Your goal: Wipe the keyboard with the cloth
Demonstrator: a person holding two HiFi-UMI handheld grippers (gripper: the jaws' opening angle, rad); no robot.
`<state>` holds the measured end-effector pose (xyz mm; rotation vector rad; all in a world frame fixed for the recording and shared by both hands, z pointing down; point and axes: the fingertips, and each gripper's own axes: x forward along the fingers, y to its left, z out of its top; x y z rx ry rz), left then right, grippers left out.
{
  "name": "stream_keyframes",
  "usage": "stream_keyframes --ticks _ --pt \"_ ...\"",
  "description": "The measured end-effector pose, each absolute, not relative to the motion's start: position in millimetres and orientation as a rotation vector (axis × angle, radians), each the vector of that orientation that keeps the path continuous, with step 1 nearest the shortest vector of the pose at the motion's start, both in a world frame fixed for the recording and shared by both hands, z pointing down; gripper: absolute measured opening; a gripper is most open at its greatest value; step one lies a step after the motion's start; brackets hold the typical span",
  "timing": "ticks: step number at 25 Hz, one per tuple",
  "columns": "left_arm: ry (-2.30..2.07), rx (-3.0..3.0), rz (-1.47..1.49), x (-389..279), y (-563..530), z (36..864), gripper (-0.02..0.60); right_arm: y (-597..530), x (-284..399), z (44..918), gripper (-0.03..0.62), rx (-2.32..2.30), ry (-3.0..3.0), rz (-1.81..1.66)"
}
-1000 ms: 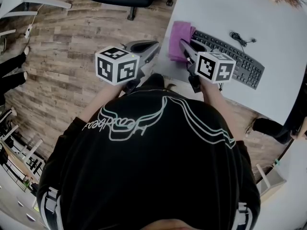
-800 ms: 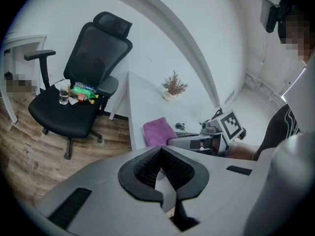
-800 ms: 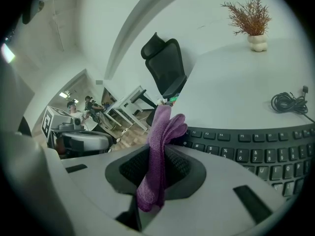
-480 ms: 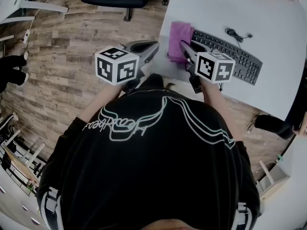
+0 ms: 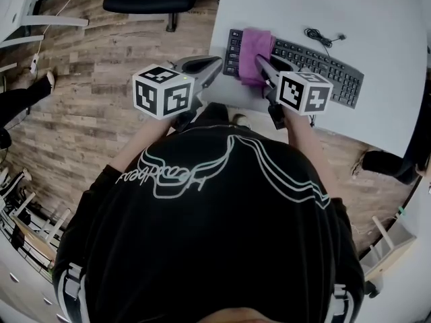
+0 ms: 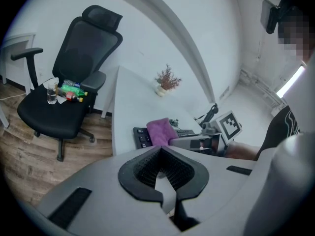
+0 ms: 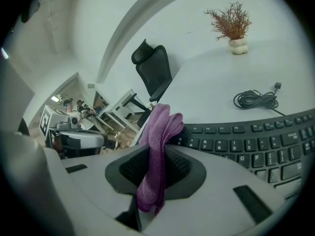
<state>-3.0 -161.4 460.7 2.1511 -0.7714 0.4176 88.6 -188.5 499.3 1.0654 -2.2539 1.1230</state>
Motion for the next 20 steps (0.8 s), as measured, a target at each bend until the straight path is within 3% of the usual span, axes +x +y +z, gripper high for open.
stream_keyframes --ticks 20 --pt "-0.667 2.199 0.469 46.1 -163.9 456.0 0.003 -182.5 185.0 501.1 0.058 1.259 -2.178 1.162"
